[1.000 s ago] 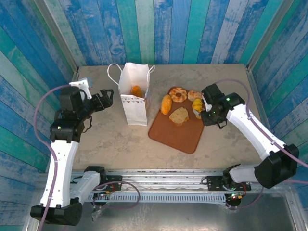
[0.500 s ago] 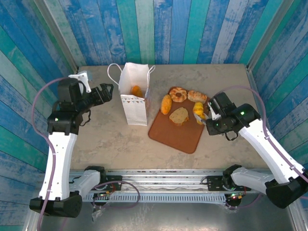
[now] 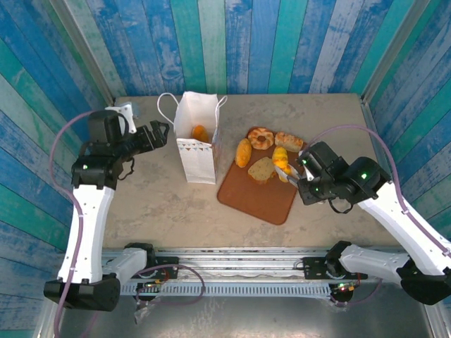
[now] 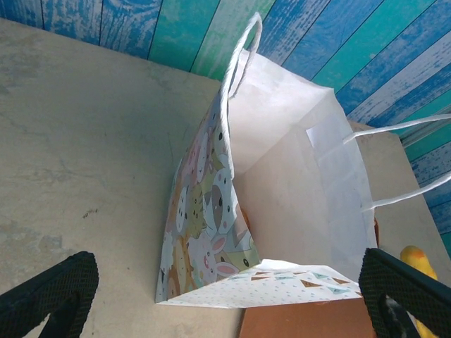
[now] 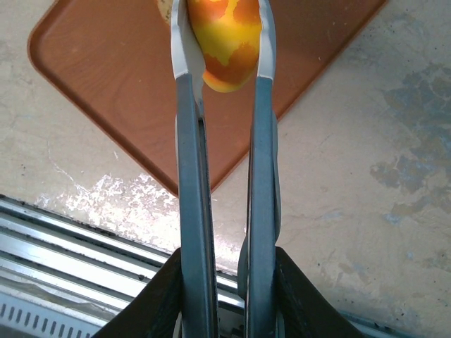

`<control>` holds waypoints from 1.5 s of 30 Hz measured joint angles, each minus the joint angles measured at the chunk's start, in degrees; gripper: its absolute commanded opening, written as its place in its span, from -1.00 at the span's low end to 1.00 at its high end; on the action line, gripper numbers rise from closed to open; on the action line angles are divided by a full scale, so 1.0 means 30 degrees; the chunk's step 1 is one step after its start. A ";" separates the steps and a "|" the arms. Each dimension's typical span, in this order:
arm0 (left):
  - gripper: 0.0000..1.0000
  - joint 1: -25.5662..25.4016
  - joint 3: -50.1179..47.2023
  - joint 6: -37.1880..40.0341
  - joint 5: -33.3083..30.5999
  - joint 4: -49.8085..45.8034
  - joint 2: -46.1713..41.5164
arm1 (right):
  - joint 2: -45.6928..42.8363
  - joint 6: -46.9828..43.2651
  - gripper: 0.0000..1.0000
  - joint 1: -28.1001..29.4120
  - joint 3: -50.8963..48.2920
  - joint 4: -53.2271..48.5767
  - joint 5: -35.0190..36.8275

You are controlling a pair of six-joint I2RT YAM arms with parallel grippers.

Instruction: Place the fake bread into the paper bag

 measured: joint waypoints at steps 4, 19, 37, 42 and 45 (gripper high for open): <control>0.90 0.0000 0.0007 -0.0204 0.0364 0.0350 0.0794 | 0.0007 0.0372 -0.43 0.1035 0.0612 -0.0270 0.0211; 0.69 0.0000 -0.1100 -0.1712 0.2084 0.3344 0.2455 | -0.0670 0.0452 -0.43 0.3825 0.1654 0.0007 -0.0474; 0.52 -0.0015 -0.1734 -0.2404 0.2142 0.5537 0.4000 | 0.0889 -0.0809 -0.43 0.5333 0.4131 0.2973 -0.2863; 0.49 -0.0095 -0.1734 -0.2397 0.2127 0.5530 0.4663 | 0.2346 -0.1151 -0.43 0.5421 0.5712 0.3504 -0.3118; 0.43 -0.0138 -0.1734 -0.2390 0.2055 0.5544 0.4758 | 0.3300 -0.1253 -0.43 0.5464 0.6645 0.3708 -0.3155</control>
